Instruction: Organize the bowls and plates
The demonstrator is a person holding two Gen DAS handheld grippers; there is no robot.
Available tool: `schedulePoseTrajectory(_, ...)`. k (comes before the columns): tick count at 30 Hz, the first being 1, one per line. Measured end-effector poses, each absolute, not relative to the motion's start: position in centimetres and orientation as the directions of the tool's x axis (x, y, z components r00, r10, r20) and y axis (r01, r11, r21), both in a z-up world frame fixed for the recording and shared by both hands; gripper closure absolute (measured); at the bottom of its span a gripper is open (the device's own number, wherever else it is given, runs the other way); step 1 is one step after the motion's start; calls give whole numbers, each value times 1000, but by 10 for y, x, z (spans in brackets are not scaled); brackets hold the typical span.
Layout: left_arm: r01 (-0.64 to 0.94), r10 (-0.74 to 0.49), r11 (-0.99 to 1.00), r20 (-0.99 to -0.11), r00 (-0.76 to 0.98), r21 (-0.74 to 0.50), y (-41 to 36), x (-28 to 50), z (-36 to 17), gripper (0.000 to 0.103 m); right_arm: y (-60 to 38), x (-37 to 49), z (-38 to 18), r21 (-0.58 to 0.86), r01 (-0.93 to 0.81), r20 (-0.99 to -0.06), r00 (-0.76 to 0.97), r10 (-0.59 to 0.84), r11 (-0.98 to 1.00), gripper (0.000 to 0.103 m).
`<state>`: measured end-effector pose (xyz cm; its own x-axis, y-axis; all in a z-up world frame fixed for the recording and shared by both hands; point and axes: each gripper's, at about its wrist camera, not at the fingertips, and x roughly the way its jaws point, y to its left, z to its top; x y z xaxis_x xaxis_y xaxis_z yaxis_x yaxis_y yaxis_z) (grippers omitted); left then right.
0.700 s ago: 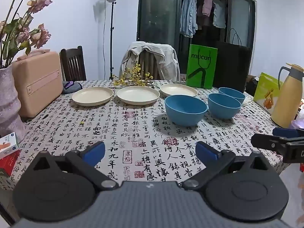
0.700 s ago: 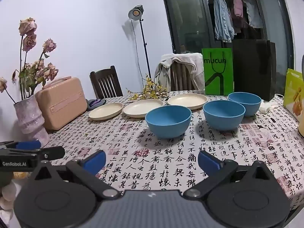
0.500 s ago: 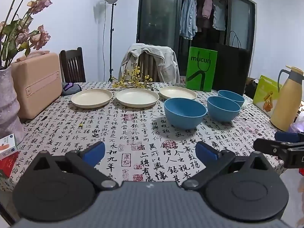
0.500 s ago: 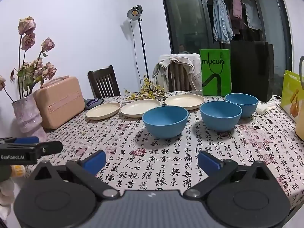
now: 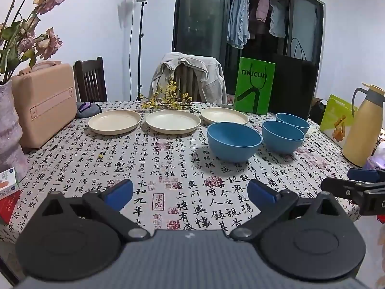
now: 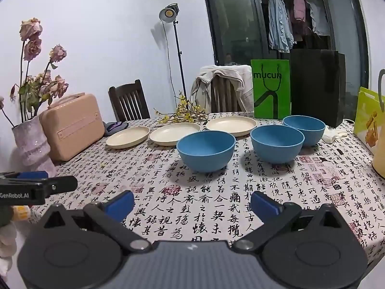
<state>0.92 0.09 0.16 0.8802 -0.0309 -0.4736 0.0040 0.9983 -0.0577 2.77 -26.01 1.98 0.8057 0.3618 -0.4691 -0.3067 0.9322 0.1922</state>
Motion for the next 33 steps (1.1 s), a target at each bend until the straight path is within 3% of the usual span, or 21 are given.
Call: schedulePoseTrajectory(33, -1, -26, 998, -469, 883, -59, 1, 13, 3, 0, -260, 32, 16, 191, -315, -477, 798, 368, 930, 0)
